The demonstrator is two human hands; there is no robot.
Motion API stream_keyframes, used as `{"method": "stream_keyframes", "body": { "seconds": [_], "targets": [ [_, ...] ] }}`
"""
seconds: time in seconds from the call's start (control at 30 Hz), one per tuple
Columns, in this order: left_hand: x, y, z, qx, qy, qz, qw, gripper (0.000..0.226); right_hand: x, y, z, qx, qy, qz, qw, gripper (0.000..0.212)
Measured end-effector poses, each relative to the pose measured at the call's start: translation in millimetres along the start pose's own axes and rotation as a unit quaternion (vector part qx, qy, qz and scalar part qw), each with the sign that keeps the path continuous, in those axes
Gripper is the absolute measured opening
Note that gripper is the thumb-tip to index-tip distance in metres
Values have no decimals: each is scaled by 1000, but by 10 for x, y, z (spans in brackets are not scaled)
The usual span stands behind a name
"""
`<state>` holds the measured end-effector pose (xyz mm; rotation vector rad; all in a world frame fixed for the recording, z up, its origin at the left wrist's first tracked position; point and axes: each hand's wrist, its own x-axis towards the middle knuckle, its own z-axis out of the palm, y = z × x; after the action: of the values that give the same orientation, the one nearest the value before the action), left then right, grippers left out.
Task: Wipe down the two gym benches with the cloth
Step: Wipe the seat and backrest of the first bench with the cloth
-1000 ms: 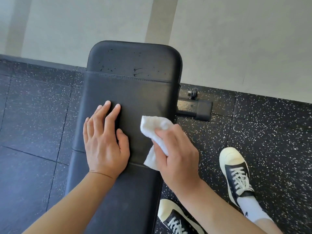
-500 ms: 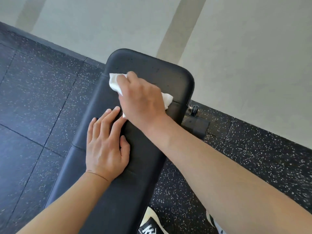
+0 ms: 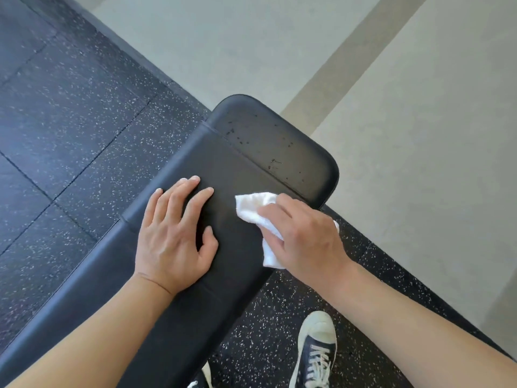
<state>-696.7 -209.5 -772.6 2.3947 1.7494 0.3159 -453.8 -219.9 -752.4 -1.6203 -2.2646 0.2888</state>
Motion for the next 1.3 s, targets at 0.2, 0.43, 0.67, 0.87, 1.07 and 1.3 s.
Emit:
{"method": "stream_keyframes", "body": {
  "seconds": [0.2, 0.43, 0.67, 0.87, 1.07, 1.3],
  "targets": [
    [16, 0, -18, -41, 29, -101, 994, 60, 897, -277, 268, 3, 31, 50, 998, 11],
    [58, 4, -46, -50, 24, -138, 989, 62, 1391, -489, 419, -10, -6, 17, 1000, 16],
    [22, -33, 39, -28, 39, -119, 992, 59, 652, -185, 286, 6, 40, -40, 998, 5],
    [12, -52, 56, -29, 60, -108, 992, 57, 460, -20, 300, -10, 72, 3, 997, 6],
    [-3, -40, 27, -38, 66, -105, 992, 57, 1037, -246, 404, -15, 89, 60, 994, 9],
    [-21, -34, -31, -48, 43, -114, 991, 59, 812, -457, 449, -39, 95, 36, 994, 10]
  ]
}}
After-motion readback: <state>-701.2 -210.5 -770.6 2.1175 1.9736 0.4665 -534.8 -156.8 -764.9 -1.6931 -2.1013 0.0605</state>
